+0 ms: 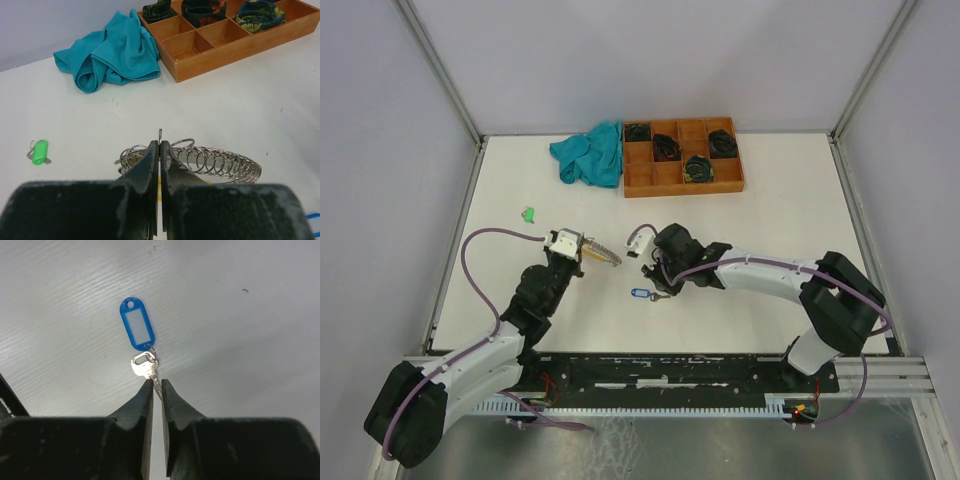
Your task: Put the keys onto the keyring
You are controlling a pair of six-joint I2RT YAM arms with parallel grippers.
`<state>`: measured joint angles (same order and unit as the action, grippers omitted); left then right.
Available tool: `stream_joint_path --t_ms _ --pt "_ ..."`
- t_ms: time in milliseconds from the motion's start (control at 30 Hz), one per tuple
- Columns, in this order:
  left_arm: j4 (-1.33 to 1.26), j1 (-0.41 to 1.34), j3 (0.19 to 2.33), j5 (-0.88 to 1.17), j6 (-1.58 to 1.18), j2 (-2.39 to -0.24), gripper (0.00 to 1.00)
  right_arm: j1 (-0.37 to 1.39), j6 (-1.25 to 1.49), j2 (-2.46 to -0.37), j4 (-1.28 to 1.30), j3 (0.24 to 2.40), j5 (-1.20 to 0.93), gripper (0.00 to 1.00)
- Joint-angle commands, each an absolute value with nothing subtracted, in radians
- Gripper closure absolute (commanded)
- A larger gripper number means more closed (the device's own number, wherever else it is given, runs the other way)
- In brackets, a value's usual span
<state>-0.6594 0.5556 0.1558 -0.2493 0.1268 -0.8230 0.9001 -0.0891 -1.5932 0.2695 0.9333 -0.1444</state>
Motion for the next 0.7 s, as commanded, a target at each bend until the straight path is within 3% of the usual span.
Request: stream_joint_path --t_ms 0,300,667 --pt "-0.721 0.549 0.185 -0.23 0.081 -0.825 0.97 0.896 -0.078 -1.622 0.258 0.995 -0.213 0.79" --pt "-0.712 0.55 0.195 -0.214 0.08 -0.843 0.97 0.896 -0.073 -1.747 0.273 1.084 -0.259 0.75" --pt "-0.71 0.55 0.201 -0.204 0.08 -0.85 0.97 0.896 -0.075 -1.795 0.296 1.1 -0.288 0.83"
